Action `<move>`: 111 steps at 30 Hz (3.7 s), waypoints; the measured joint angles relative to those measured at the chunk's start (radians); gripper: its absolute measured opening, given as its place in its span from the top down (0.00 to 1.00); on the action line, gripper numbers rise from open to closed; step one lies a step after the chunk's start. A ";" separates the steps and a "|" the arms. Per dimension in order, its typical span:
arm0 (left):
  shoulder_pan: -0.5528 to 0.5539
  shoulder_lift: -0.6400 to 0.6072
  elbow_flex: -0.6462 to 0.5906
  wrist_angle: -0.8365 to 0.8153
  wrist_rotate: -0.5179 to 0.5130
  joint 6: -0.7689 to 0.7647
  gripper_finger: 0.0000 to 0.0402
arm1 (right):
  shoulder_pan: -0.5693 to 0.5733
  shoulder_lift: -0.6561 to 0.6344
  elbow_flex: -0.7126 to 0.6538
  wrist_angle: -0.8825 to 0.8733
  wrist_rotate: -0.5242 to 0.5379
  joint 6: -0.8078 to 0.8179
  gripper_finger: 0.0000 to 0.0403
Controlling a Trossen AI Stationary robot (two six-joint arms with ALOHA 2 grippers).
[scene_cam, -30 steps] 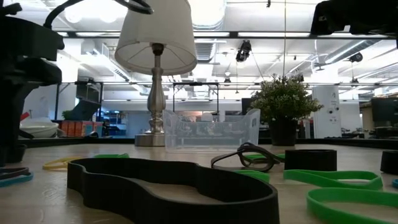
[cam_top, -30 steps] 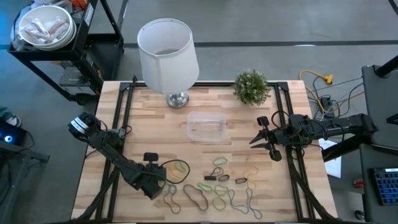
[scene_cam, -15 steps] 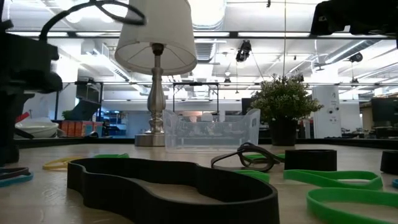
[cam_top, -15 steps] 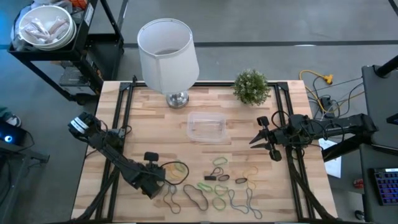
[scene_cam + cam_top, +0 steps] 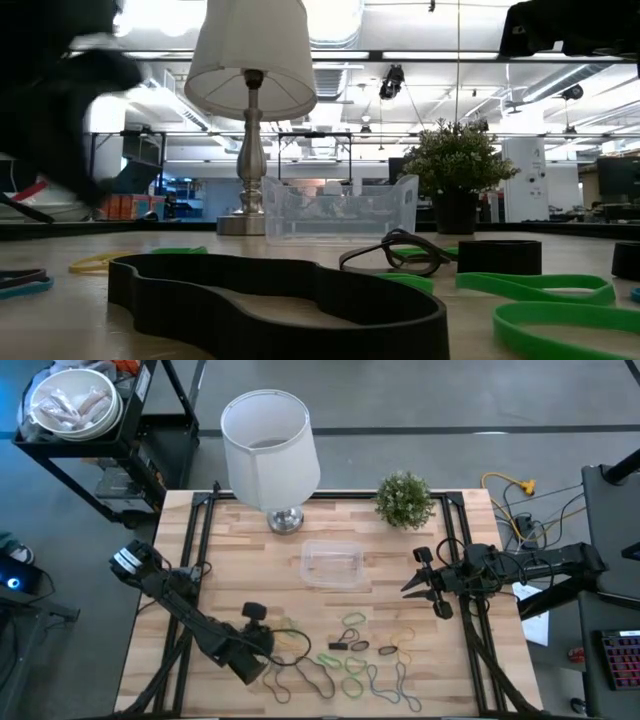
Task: Pick and place rubber bands into bin
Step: Put the black rubber band into the transparent bin
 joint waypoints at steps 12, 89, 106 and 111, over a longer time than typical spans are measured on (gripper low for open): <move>0.265 -0.002 0.034 0.354 -0.317 0.536 1.00 | 0.000 0.000 0.000 0.000 0.000 0.000 0.83; 0.028 -0.202 -0.048 0.261 -0.242 0.419 0.72 | 0.458 1.185 0.675 -0.509 0.531 0.463 0.83; 0.028 -0.203 -0.053 0.275 -0.262 0.397 0.72 | 0.466 1.276 0.684 -0.444 0.562 0.476 0.83; 0.028 -0.203 -0.055 0.272 -0.261 0.395 0.72 | 0.460 1.283 0.682 -0.438 0.556 0.490 0.83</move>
